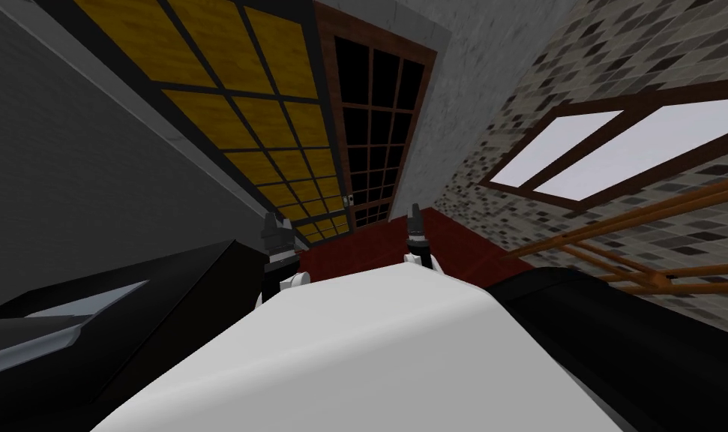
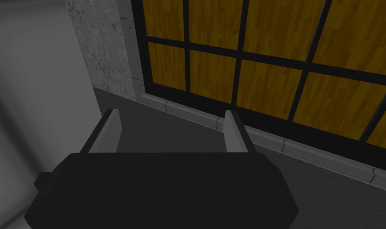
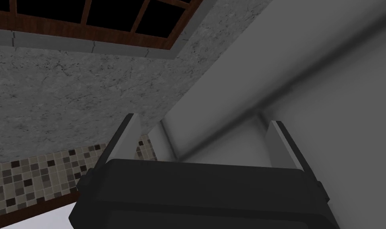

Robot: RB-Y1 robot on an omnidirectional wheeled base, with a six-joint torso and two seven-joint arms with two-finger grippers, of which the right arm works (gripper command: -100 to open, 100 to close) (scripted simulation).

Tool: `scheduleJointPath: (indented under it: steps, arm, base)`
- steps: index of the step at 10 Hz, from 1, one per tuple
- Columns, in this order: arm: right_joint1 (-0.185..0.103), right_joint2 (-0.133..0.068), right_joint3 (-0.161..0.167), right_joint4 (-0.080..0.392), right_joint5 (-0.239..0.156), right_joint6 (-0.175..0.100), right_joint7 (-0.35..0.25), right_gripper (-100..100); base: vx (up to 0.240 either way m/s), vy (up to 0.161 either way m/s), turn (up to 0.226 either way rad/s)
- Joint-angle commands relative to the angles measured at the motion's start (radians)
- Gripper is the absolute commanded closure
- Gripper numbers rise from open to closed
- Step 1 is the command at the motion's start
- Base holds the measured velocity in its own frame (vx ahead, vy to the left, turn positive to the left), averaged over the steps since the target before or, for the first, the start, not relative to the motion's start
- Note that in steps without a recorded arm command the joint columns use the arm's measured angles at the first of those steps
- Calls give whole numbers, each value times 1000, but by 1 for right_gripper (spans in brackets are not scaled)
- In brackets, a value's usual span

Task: Pull the door open

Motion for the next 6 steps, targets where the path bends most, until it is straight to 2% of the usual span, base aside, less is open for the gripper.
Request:
scheduleJointPath:
  steps: [1,6]
  arm:
    - [-2,-4,-10,34,11,-7,36,-100]
    - [-14,-19,-43,157,44,-42,142,-100]
  base:
    - [110,45,91]
    - [104,53,81]
